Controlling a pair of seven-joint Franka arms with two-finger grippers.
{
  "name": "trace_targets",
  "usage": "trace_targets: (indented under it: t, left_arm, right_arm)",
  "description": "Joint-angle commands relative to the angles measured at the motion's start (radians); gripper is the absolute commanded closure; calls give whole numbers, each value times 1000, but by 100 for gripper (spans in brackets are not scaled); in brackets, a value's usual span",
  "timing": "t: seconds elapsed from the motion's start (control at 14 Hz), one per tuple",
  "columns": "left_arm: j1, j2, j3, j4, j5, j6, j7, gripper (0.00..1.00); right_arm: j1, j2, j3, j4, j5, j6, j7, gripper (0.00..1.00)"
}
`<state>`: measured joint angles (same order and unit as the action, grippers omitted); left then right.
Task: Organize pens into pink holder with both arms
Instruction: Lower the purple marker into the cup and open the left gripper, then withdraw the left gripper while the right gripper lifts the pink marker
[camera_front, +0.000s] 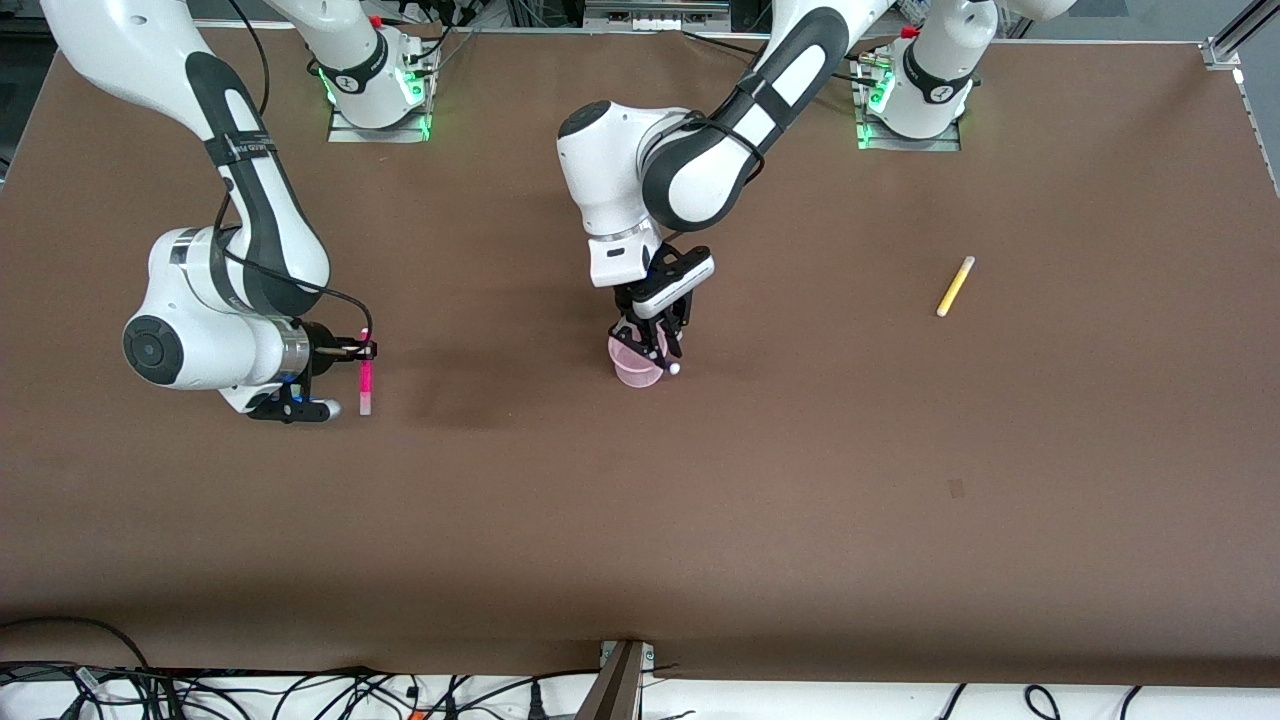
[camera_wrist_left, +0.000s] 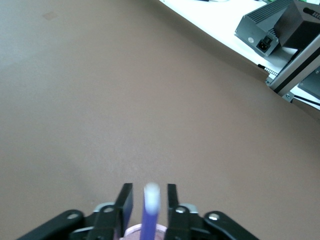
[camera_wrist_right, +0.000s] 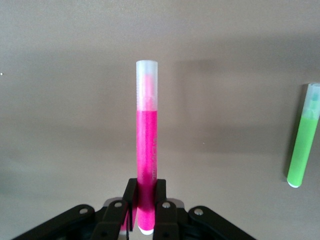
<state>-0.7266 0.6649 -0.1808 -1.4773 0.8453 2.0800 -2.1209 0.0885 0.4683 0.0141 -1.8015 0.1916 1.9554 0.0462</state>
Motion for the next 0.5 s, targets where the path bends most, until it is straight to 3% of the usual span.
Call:
trace_targets:
  t: [0.0,0.29,0.43]
  left_arm:
    - [-20,16,17,40,31,-31,-16,14]
    - [-2,-5,17,66,23,-32,51,6]
    - [57,-43,5,71,3,-34,114,5]
  right_arm:
    - [2,13,0,25,17,-23,12,91]
    - [4,13,1,27,23,-24,26,91]
    - [13,12,1,33,74,-39,95,91]
